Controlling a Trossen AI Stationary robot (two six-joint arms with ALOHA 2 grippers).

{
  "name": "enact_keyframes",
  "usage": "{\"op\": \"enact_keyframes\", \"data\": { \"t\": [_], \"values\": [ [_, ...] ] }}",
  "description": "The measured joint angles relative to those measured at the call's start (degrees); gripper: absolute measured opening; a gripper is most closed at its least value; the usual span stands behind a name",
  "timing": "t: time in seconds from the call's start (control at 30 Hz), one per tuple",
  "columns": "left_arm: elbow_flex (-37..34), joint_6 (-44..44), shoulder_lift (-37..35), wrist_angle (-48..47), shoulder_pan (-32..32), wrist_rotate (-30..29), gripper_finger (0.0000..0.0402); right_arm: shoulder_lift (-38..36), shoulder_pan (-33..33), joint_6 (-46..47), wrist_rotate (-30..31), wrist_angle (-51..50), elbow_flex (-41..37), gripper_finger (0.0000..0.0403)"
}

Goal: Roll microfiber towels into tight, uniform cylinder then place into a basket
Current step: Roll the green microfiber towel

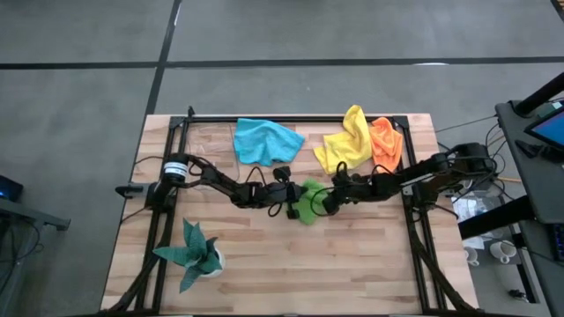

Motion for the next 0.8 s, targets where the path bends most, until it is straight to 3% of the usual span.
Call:
{"op": "enact_keyframes", "data": {
  "t": [0.3,0.6,0.8],
  "values": [
    [-0.08,-0.62,-0.26,1.83,-0.02,0.02,0.0000,1.07,1.48,-5.49,7.41,-13.18,7.73,0.0009],
    [-0.98,-0.57,-0.95,2.08,-0.07,-4.43,0.0000,4.68,4.93,-8.02,17.31,-19.37,11.63,0.0009],
    [-1.98,-0.61,-1.11,0.05,-0.16,3.86,0.0000,9.49,7.61,-9.25,21.04,-19.26,12.90,0.0009]
  ]
}}
